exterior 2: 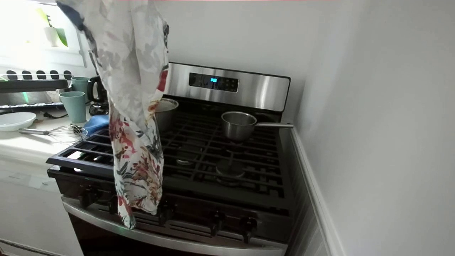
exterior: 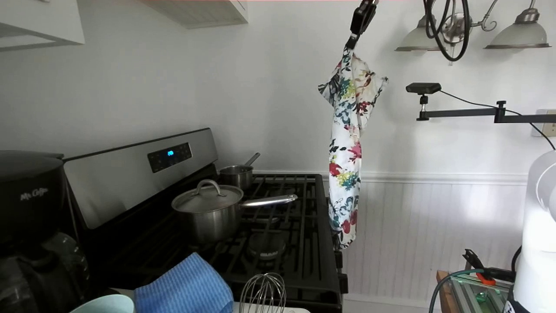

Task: Pick up the kitchen towel and hang it on the oven door handle

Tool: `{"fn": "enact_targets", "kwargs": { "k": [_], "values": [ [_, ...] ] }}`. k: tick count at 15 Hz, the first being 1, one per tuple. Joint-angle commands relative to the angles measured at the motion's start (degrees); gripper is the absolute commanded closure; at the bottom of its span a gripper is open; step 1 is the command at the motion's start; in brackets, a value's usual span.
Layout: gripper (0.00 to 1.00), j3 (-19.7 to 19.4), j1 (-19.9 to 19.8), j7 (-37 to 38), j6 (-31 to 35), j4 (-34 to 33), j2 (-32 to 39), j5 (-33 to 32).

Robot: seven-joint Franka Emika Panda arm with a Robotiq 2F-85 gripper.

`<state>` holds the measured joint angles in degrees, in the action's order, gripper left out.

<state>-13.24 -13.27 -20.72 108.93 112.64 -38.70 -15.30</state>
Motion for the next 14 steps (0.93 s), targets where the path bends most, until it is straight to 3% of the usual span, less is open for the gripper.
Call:
{"fn": "enact_targets", "kwargs": {
  "k": [1,7,14],
  "values": [
    [0.99,-0.2,0.3,2.4,0.3,2.3,-0.8,-2.3],
    [0.99,-0.4,0.0,4.4,1.1,5.4,-0.8,-2.9],
    [0.99,-0.4,-0.1,8.8,8.2,10.2,-1.2,-2.4]
  ]
}}
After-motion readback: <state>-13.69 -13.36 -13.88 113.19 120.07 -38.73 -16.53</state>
